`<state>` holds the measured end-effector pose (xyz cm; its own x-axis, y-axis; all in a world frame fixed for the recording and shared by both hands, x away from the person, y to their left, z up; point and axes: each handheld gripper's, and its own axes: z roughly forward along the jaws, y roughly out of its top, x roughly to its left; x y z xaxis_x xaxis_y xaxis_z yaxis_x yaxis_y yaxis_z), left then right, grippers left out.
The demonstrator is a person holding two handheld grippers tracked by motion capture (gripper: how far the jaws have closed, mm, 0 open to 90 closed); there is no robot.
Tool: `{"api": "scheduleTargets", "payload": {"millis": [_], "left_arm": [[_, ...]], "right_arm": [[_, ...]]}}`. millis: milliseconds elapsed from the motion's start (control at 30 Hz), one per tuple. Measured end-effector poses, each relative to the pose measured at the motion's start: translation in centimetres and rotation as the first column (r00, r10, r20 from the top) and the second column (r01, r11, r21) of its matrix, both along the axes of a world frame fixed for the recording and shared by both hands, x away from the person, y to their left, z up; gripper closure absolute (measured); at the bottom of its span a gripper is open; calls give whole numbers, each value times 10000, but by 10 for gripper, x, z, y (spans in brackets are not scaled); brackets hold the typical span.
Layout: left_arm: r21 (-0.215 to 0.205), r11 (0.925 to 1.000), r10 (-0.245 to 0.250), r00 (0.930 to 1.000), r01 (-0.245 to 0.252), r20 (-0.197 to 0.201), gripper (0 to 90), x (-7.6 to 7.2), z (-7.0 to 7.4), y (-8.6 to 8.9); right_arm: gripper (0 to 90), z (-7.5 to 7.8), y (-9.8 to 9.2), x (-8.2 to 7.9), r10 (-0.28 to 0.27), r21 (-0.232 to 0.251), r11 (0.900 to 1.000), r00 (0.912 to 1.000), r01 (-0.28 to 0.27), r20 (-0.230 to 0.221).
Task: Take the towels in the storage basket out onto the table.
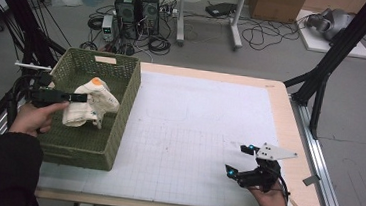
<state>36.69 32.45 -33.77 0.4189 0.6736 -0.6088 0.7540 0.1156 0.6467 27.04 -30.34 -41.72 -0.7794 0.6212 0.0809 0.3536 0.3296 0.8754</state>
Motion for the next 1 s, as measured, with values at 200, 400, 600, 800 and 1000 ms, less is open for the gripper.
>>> {"api": "scheduleTargets", "payload": {"millis": [200,400,600,800,1000], "left_arm": [[-664,9977,106,9998,-96,153,823,1,3,2],[-1114,9938,32,9994,7,340,823,1,6,1],[-1510,9885,46,9988,29,491,823,2,10,0],[-1751,9846,83,9983,19,575,823,2,11,0],[-2110,9774,45,9972,114,745,823,3,16,-3]], "right_arm": [[70,0,0,0,22,-36,10000,10000,-22,27],[71,0,0,0,20,-60,10000,10000,-20,9],[70,-1,0,1,13,-51,10000,10000,-13,0],[70,-1,0,1,28,-44,10000,10000,-28,-37],[70,-1,0,1,17,-46,10000,10000,-17,-26]]}}
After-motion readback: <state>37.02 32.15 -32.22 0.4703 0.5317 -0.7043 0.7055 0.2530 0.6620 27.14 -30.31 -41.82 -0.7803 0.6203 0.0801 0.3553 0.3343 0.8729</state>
